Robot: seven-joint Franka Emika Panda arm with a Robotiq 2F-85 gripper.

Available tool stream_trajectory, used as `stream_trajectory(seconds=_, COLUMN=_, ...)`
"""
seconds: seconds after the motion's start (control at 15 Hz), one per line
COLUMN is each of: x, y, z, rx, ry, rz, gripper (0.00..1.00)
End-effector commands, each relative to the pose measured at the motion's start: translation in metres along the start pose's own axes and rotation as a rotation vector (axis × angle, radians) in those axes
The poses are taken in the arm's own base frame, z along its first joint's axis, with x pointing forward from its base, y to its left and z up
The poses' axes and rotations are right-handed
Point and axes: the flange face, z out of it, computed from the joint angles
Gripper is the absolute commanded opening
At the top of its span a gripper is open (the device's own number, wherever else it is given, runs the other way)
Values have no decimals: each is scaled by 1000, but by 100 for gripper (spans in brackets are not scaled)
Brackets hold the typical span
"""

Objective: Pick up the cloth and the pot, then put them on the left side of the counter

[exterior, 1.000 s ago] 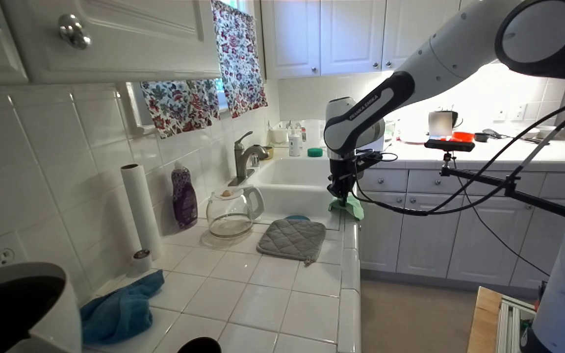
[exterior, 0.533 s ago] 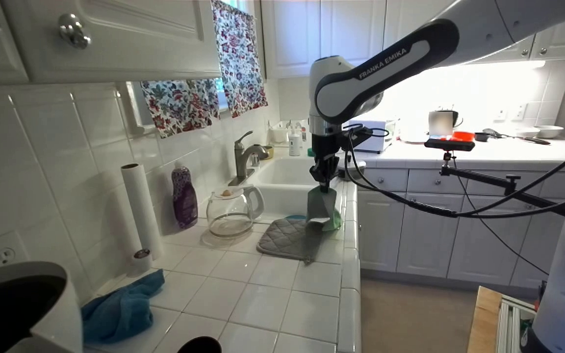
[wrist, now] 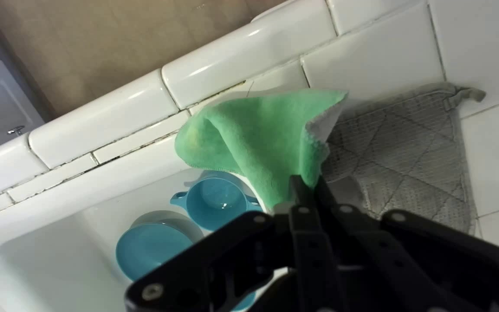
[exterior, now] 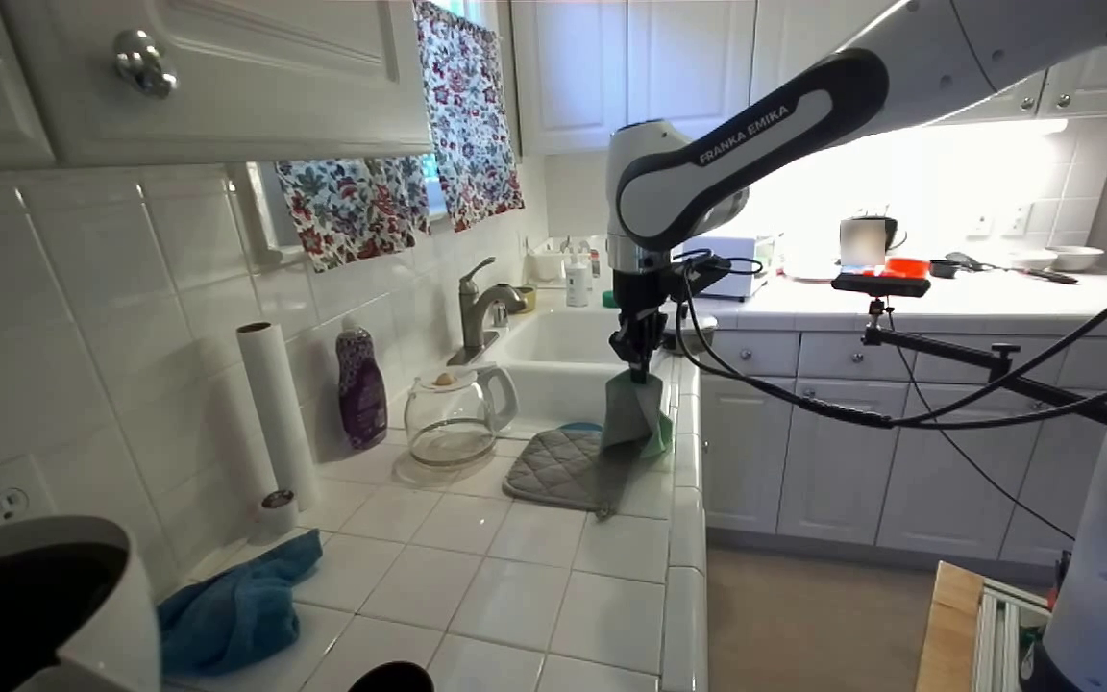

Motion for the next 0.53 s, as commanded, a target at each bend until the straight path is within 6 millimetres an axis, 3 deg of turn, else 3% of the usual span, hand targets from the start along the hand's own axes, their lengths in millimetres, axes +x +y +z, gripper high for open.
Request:
stream_trajectory(seconds=0.0, x=23, y=-24, z=-7, rx=-3, ry=23, rz=-65, gripper=1)
stream_trajectory(seconds=0.27, x=54, y=-87, z=-13, rx=13, ry=47, rz=-223, gripper=1)
stream_trajectory(seconds=0.47, x=63, y=-145, z=-11, rx=31, ry=46, rz=-372, gripper=1)
